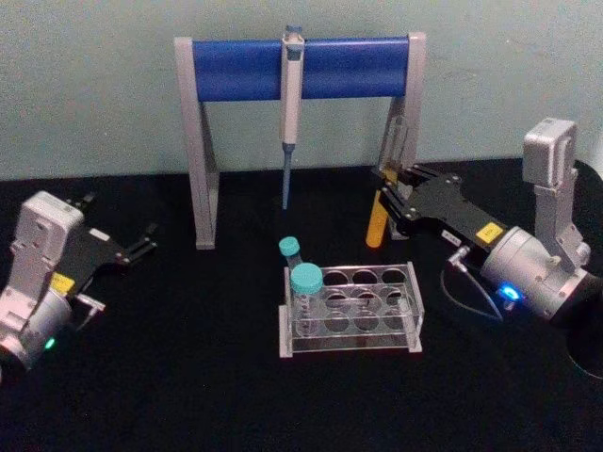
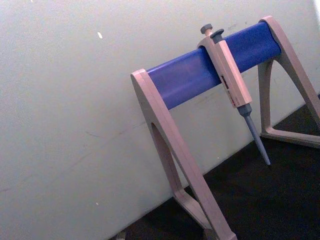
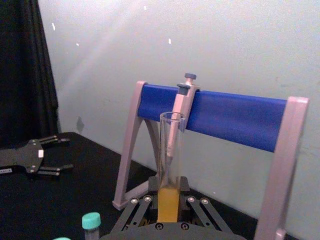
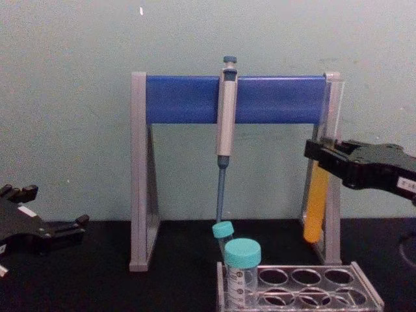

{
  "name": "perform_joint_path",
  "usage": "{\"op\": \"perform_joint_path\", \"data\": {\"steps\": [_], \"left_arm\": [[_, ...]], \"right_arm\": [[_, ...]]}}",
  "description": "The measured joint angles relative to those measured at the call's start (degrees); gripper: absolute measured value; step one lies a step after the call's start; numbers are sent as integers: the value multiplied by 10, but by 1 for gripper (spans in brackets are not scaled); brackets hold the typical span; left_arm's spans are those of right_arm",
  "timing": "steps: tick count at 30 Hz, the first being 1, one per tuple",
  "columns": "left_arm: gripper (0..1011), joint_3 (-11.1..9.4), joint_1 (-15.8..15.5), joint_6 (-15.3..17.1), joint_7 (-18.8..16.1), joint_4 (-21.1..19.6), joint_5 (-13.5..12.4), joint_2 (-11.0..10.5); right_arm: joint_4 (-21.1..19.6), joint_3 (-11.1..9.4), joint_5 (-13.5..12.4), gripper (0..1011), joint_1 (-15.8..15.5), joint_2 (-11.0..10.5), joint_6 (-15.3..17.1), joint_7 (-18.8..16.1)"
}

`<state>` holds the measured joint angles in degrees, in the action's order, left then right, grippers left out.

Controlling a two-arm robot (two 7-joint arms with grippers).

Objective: Pick up the test tube from the test tube rack, shake it, then place it back into the test tube rack.

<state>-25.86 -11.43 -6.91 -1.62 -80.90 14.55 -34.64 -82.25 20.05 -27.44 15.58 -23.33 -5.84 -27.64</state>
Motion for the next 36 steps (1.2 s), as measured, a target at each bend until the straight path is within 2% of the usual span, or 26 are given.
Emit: {"op": "perform_joint_path", "data": {"steps": [4,12,19,23,30,36], "left_arm": [[1001,0,0,0,0,0,0,0],[1002,0,0,0,0,0,0,0],[1001,0,0,0,0,0,0,0],[1001,0,0,0,0,0,0,0],[1001,0,0,0,0,0,0,0],[1001,0,0,0,0,0,0,0]], "right_arm": [[-17,-8,2,230,-14,-9,6,7],[-76,-27,5,230,-64,-36,29,24],[-104,-20,-2,230,-85,-44,45,12],[-97,-7,-8,230,-76,-37,43,-4],[-45,19,-14,230,-30,-10,22,-29],[-12,24,-10,229,-2,5,9,-27]]}}
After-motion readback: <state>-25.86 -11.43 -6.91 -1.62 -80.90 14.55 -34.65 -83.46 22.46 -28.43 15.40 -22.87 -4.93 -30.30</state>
